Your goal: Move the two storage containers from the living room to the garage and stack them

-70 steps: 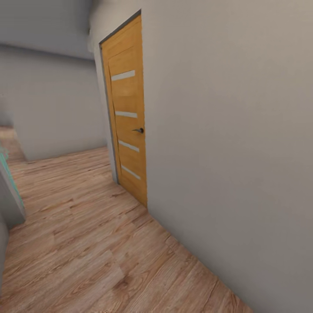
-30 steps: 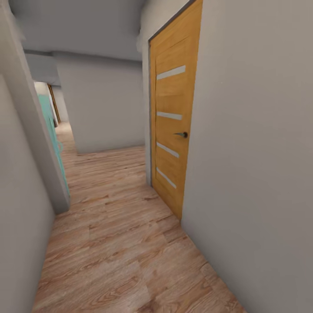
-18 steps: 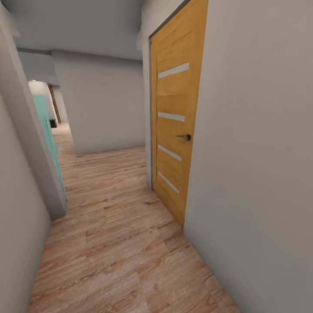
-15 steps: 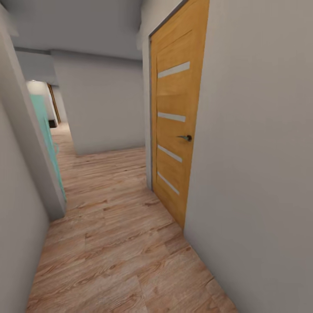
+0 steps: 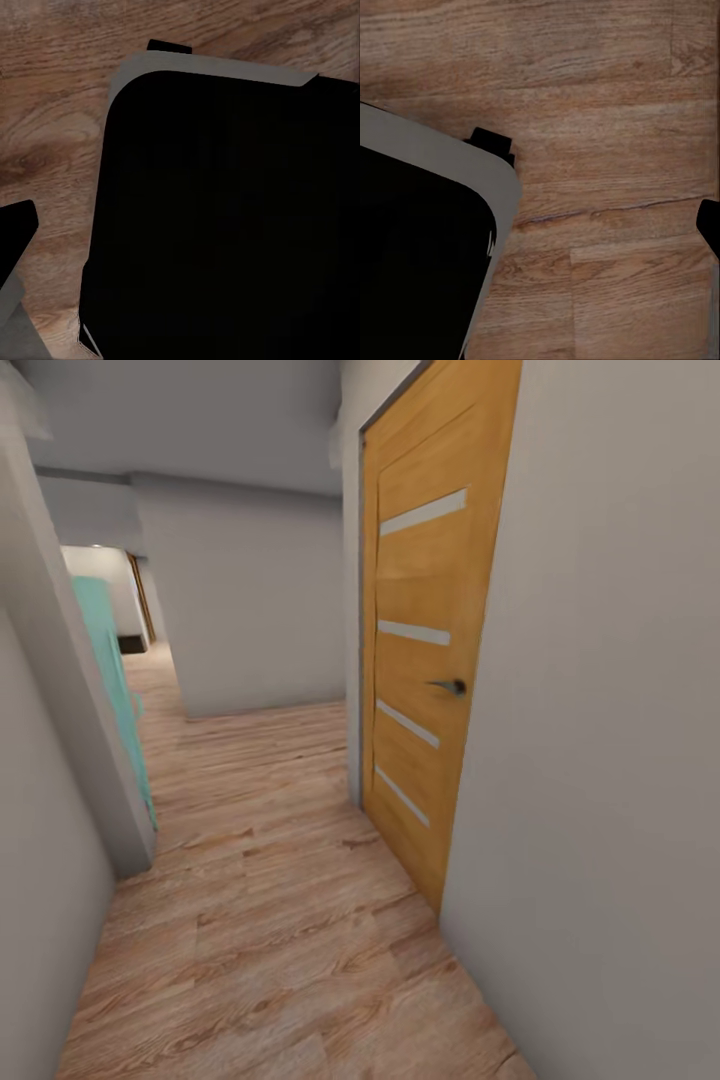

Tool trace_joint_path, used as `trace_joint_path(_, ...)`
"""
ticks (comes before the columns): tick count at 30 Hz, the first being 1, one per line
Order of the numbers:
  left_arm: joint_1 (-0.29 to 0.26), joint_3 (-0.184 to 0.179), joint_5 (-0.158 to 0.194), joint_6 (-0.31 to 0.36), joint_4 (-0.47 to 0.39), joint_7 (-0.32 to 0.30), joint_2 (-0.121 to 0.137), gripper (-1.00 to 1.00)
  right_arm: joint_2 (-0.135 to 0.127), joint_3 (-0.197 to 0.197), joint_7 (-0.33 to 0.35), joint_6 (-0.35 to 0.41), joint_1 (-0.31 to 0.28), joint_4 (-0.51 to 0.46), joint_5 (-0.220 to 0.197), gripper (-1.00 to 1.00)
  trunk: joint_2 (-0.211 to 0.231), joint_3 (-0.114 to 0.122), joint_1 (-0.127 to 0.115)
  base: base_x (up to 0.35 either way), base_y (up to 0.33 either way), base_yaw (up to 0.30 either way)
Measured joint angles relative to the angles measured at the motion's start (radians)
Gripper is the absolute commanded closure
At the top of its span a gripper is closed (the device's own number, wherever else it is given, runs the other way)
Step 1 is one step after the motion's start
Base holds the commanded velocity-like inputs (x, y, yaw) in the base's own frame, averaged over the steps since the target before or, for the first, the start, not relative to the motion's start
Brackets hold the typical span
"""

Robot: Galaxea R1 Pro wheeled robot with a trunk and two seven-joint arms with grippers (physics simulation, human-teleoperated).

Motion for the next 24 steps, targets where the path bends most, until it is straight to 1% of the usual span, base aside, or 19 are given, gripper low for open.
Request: trace_joint_path(24, 0.000, 0.000, 0.000, 0.000, 0.000, 0.000, 0.000, -1.00, -0.003, -0.001, -0.001, 0.000, 0.000, 0.000, -0.002, -1.00, 0.000, 0.000, 0.000, 0.323, 0.000, 0.283)
